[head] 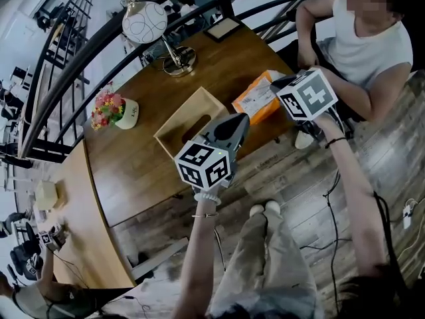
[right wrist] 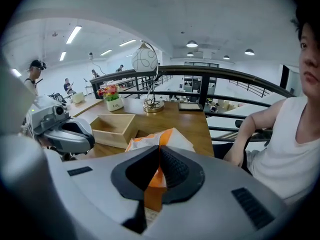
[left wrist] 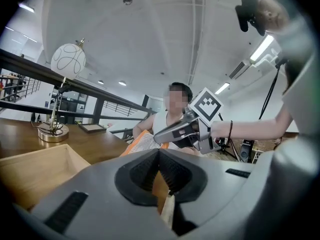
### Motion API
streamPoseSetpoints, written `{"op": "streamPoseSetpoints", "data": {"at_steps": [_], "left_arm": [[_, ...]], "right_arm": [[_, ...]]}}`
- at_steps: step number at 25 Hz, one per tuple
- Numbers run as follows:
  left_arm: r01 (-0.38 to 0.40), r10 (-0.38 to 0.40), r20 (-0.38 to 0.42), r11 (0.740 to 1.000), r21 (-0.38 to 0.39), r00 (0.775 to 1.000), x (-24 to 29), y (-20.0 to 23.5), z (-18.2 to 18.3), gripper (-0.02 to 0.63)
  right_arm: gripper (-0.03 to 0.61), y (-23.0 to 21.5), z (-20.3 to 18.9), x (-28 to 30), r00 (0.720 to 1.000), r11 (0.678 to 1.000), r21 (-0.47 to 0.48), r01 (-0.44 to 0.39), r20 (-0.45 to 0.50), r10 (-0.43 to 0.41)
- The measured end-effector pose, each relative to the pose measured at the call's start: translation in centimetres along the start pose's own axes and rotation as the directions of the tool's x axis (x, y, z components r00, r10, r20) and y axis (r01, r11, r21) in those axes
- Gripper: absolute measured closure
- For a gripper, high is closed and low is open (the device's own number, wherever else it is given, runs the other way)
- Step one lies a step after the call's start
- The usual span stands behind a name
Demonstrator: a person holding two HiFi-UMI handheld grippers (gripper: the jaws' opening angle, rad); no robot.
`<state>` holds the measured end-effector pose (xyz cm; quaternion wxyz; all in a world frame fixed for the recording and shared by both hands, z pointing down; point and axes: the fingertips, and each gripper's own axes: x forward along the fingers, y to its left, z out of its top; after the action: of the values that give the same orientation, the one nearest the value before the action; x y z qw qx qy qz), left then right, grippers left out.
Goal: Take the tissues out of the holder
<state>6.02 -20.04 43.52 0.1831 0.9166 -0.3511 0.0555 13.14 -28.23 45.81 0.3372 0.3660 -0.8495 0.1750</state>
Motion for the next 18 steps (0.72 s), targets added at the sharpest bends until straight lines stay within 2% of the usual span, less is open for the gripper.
{"op": "streamPoseSetpoints", "data": {"at_steps": [18], "left_arm": [[0.033,-0.034,-0.064,0.999,-0.015,0.997,4.0,1.1,-2.2,0.606]], "right_arm": [[0.554,-4.4,-3.8,2.6,0.997,0.981,0.176,0.082,-0.017,-0.081]]}}
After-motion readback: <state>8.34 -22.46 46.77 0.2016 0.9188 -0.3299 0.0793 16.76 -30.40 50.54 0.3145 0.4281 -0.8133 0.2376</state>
